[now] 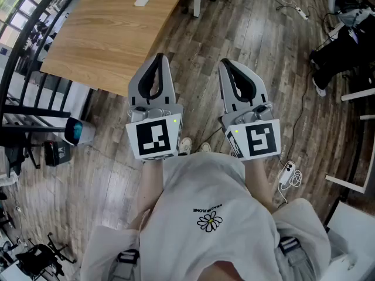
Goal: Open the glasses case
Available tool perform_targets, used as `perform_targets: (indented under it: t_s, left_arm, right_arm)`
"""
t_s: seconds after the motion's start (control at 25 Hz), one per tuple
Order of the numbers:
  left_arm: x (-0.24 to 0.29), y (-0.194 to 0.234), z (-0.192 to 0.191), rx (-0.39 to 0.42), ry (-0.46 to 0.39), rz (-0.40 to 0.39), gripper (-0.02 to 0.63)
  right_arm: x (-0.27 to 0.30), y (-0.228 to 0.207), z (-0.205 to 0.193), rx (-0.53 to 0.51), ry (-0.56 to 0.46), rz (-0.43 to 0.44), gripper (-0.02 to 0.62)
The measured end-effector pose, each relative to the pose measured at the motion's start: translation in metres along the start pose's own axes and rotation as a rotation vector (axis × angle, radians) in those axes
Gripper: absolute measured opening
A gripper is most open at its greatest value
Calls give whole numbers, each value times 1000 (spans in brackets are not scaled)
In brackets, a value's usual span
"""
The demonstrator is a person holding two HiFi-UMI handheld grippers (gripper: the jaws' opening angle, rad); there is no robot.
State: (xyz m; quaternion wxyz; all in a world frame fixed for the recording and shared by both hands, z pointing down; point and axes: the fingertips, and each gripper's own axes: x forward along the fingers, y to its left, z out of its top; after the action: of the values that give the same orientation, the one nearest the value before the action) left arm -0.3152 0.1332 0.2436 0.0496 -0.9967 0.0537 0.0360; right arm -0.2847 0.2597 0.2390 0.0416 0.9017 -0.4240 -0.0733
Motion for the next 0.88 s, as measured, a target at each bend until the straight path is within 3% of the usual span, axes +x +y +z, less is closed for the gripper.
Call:
perform_targets:
  t_s: [0.36, 0.6, 0.8, 0.88]
  left_arm:
    - [8, 4, 0, -13, 1, 13, 17]
    - [22, -10, 5, 47, 9, 5, 17]
    - [79, -27, 16, 95, 77, -8, 17]
    - [106, -39, 21, 74, 76, -35, 17]
  right_arm:
    - [2, -3, -4, 8, -3, 4, 6]
    - [-2, -11, -24, 52, 32, 17, 6]
    - [20, -28, -26, 180, 7, 35, 6]
    - [29, -37, -26, 173, 9, 25, 6]
